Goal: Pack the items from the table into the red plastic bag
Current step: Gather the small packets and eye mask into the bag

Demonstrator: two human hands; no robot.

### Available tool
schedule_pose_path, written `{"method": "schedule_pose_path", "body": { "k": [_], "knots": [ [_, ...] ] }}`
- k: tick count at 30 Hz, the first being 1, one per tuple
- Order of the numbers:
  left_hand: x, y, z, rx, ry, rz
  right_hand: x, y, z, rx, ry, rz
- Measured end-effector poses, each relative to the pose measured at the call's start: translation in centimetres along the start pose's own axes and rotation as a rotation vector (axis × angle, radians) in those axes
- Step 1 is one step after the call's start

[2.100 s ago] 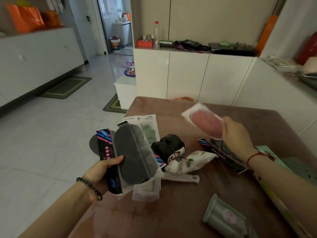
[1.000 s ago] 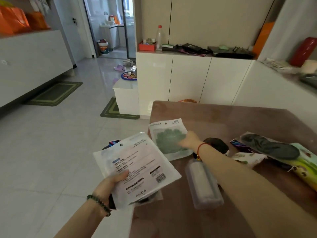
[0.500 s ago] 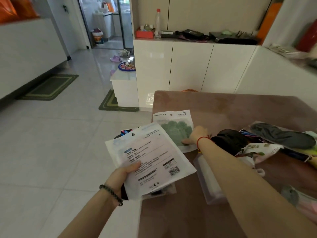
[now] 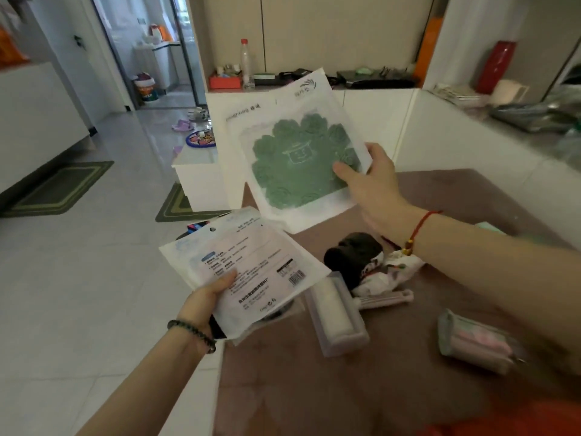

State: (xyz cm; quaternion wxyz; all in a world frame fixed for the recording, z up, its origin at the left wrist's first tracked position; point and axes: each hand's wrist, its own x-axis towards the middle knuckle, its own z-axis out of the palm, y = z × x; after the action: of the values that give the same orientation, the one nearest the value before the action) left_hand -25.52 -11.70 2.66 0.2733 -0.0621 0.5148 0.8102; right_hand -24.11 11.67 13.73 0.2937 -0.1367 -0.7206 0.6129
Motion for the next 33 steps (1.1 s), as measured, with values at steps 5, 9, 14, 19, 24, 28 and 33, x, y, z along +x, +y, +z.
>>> {"method": "schedule_pose_path", "body": {
  "k": [5,9,14,19,24,28,33],
  "knots": [
    [-0.7,-1.3,10.3,-0.049,-0.218,0.021,-5.6,-0.3,-6.7,-0.167,-0.132,0.129],
    [-1.1,-4.9,15.6,0.027,-0.22,-0.055,-7.2,1.3,-12.2,-0.249,-0.247,0.224],
    [-0.2,-8.3,18.8,0.012,-0.017,-0.056,0.1,4.1,-22.1,-0.541,-0.162,0.087],
    [-0.3,-10.9,20.9,-0.013,0.058,0.023,2.6,13.2,-29.1,-1.648,-0.674,-0.09],
    [-1.2,-11.4,21.4,-0.004,0.053,-0.039,4.0,17.2,-28.3,-1.612,-0.659,-0.265],
    [-2.4,-10.8,21.5,0.021,0.047,-0.089,4.1,13.9,-27.9,-1.222,-0.177,-0.274],
    [-4.1,-9.8,22.5,0.02,0.04,-0.006,1.2,1.8,-27.7,-0.759,0.111,-0.577]
  ]
}}
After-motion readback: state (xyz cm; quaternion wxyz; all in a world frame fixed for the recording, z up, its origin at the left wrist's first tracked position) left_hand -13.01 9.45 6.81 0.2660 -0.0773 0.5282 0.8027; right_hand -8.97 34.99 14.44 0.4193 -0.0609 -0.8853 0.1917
